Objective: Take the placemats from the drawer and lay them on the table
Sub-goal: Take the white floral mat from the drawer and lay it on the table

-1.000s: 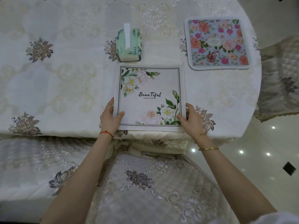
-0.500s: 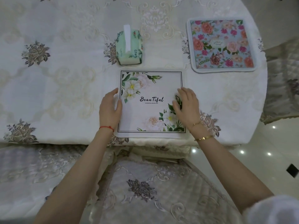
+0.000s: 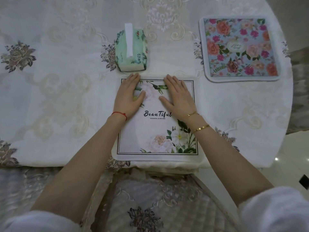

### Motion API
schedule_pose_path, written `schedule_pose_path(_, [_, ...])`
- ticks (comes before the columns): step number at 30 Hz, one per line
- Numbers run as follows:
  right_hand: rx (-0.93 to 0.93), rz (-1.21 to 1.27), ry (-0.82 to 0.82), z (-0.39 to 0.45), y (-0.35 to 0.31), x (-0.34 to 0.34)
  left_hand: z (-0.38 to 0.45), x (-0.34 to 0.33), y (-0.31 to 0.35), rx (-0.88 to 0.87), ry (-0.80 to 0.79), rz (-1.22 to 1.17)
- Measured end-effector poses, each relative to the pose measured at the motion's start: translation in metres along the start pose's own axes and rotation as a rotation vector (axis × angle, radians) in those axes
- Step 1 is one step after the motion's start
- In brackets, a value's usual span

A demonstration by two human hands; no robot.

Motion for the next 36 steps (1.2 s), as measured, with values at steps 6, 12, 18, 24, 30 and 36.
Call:
schedule_pose_path(6, [-0.118,-0.015,0.018,-0.027,0.045,0.015,-0.002,0.008,-0.009,0.03,-0.015,0.029])
schedule_pose_path(12, [-0.214,0.087,0.063,-0.043,0.044,0.028,-0.019,0.014,-0.001,0.016,-0.133,0.205])
schedule_pose_path(18, [0.039,0.069,-0.071,-0.053,-0.028,-0.005,-0.064,-0.007,0.017,0.004,-0.172,0.2])
schedule_pose_path(24, [-0.004,0.065,-0.085,-0.076,-0.005,-0.007,-0.08,0.001,-0.002,0.074,-0.152,0.173])
schedule_pose_path(30, [-0.125,0.059,-0.083,-0.105,0.025,0.005,-0.091,0.008,-0.005,0.095,-0.222,0.248])
schedule_pose_path(36, [-0.019,0.094,-0.097,-0.127,-0.027,-0.004,-0.138,0.002,0.024,-0.014,-0.229,0.233])
Point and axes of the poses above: each hand's wrist, its own z-axis towards the middle knuckle, its own x-axis out of the back of the hand, y = z × x, the point moved 9 cm from there along z, towards the middle knuckle, and after that the axes turned 1 degree about -z, right-handed, at the moved point
